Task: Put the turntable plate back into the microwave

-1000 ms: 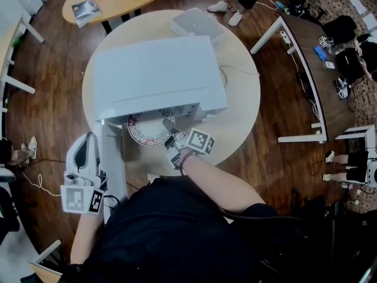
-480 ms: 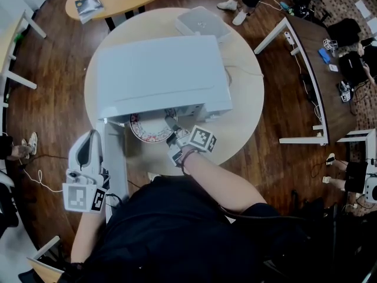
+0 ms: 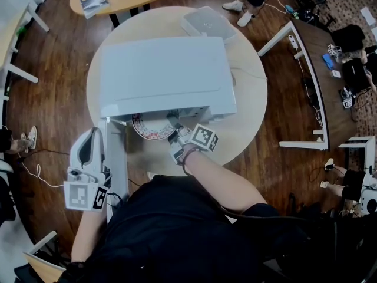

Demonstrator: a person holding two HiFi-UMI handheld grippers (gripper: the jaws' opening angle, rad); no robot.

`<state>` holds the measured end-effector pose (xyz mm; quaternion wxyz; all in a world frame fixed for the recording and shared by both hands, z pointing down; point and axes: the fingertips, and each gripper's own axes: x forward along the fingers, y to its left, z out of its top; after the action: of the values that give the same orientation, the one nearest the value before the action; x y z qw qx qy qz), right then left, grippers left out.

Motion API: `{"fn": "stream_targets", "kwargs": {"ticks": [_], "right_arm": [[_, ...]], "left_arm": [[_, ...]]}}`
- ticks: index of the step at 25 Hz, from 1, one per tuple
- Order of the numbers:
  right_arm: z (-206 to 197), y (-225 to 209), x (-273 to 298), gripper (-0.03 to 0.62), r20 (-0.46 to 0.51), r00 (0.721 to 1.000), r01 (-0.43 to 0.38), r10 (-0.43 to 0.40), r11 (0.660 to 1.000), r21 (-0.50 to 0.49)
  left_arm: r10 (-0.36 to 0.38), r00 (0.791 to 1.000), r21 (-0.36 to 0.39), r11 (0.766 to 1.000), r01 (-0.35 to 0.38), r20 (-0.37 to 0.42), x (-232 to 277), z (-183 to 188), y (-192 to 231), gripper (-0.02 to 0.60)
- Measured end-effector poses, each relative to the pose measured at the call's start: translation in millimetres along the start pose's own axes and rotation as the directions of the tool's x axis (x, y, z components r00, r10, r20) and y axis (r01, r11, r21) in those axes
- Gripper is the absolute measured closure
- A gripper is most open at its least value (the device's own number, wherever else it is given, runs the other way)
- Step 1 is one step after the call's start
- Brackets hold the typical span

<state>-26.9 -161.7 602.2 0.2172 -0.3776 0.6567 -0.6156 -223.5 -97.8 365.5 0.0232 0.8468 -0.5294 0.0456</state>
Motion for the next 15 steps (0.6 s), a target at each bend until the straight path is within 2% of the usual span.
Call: {"fn": "stream_targets", "kwargs": {"ticks": [15], "right_arm": [[4.6, -4.7, 9.9, 0.560, 0.014, 1.000, 0.025, -0.025, 1.000, -0.003]], "left_arm": [[0.011, 1.000, -0.009, 1.000, -0.012, -0.014, 1.6, -3.7, 6.0, 0.577]]}}
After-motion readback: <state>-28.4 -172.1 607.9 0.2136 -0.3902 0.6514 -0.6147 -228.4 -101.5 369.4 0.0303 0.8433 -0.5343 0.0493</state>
